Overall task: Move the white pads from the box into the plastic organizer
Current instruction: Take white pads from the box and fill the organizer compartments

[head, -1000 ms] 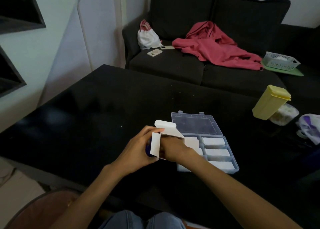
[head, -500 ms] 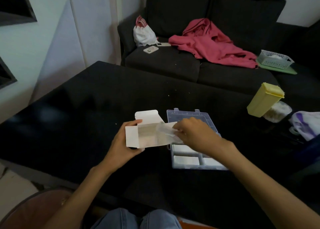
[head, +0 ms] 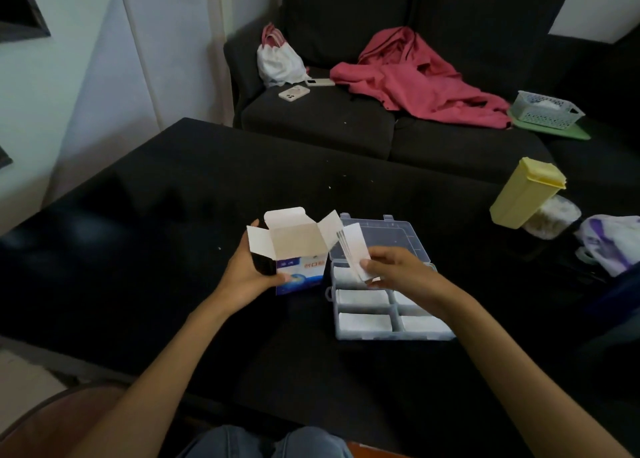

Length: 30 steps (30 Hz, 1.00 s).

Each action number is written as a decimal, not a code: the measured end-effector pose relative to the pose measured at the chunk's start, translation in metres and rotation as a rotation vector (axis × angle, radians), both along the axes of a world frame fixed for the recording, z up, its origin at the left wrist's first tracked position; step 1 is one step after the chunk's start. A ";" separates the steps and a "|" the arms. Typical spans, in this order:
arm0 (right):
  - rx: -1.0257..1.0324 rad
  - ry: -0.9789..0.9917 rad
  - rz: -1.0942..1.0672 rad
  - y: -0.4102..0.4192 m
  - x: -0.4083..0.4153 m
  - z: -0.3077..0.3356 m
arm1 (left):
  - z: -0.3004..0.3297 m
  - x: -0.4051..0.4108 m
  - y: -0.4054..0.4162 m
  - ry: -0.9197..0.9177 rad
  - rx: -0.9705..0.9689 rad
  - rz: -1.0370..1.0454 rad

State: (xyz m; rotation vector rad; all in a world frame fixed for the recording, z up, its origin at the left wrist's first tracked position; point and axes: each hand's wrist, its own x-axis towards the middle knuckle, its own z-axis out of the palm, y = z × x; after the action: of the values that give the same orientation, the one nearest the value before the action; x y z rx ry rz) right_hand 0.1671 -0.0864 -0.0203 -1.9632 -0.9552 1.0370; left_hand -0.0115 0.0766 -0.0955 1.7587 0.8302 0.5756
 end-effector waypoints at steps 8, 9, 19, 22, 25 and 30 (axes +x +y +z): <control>0.042 0.263 -0.093 -0.018 0.002 -0.015 | 0.005 -0.025 -0.029 0.096 0.088 0.179; 0.033 0.273 -0.112 -0.021 0.002 -0.017 | 0.003 -0.027 -0.031 0.101 0.100 0.161; 0.091 0.341 -0.268 -0.032 0.019 -0.022 | 0.003 0.024 -0.008 0.148 0.124 0.247; 0.125 0.323 -0.300 -0.036 0.030 -0.020 | 0.002 0.022 -0.016 0.195 0.036 0.299; 0.105 0.226 -0.273 -0.045 0.040 -0.022 | 0.007 0.011 -0.050 0.112 -0.017 0.363; -0.044 0.048 0.015 -0.047 0.045 -0.011 | 0.047 0.034 -0.075 0.096 -0.163 -0.194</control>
State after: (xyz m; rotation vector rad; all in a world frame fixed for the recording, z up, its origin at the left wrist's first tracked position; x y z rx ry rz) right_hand 0.2116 -0.1334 -0.0314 -1.9604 -0.9294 1.1173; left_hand 0.0220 0.0017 -0.0489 1.7028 0.7398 0.2890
